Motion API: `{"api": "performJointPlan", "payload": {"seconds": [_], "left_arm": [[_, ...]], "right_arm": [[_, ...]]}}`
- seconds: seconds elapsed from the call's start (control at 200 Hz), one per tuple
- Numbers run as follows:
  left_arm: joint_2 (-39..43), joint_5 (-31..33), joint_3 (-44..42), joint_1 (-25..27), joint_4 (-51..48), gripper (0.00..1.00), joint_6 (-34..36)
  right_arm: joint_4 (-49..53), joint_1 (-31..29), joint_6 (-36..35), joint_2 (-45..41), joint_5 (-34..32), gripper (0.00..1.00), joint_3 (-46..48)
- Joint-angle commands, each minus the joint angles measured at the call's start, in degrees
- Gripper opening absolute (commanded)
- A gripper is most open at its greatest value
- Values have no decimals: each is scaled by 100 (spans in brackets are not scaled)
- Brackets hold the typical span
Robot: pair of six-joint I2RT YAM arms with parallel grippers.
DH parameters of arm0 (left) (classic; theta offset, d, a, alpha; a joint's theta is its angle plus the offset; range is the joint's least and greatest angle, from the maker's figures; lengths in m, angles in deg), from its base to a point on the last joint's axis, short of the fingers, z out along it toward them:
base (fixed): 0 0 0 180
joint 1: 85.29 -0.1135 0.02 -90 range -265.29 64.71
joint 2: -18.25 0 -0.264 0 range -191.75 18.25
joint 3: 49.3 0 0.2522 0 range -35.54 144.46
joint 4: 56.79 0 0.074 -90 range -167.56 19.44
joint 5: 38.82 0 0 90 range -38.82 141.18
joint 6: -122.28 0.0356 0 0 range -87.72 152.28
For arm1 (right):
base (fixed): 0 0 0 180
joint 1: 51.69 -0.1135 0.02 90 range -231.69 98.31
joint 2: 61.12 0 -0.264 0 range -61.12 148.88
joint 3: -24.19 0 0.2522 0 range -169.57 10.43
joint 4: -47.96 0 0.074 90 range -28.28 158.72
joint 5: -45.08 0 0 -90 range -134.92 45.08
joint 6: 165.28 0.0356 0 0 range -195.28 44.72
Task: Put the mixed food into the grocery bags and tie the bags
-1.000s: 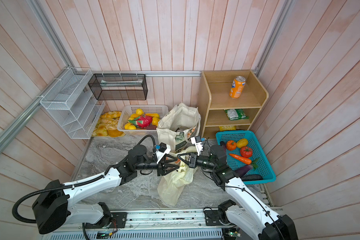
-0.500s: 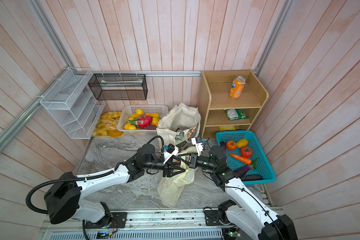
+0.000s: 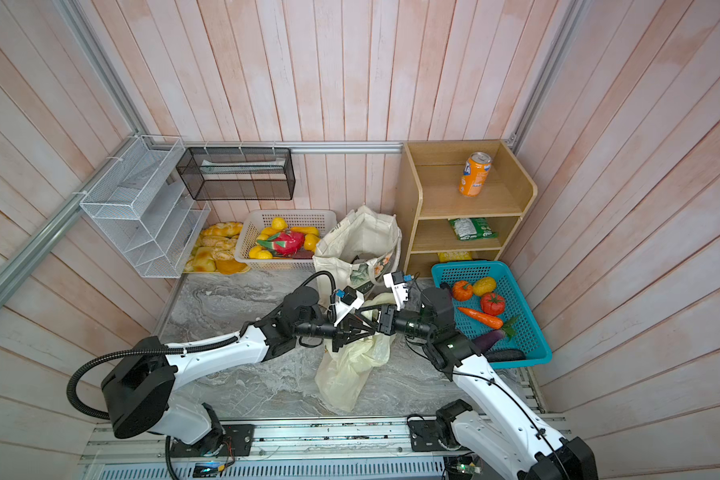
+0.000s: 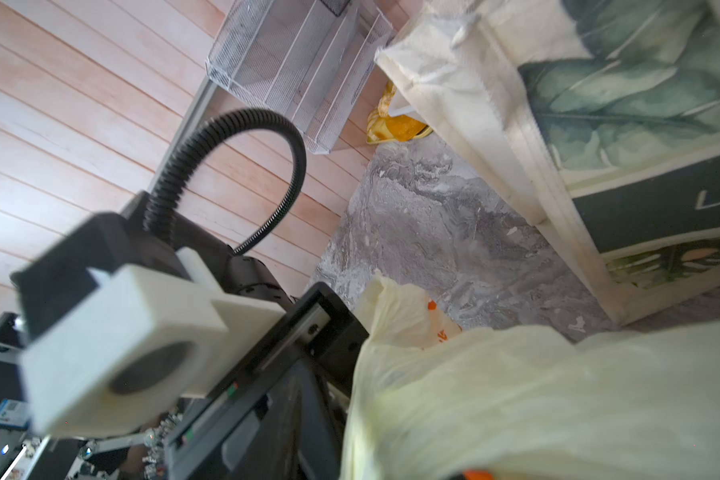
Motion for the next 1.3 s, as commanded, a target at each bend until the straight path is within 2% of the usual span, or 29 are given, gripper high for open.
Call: {"api": "performJointPlan", "payload": {"seconds": [0.0,0.14,0.295,0.695,0.97,1.115,1.195,1.295], "left_arm": [[268,393,-142,21,130,0,133],[413,601,-199,20,81,0,256],[427,611,-154,21,9,0,341],[450,655,-90,30,-239,0,464],[371,646,60,84,-493,0,778],[353,629,126,97,-596,9,831],[367,616,127,100,-616,13,865],[418,579,93,100,-614,22,889]], "right_arm": [[1118,64,-395,-349,-485,49,-457],[1800,63,-452,-636,-761,53,-599],[1969,60,-356,-787,-739,54,-388],[927,-150,234,-602,-442,56,195],[86,-384,574,-160,-322,56,213],[-125,-571,573,142,-371,55,199],[-234,-611,577,260,-393,47,210],[-284,-606,622,270,-532,20,254]]}}
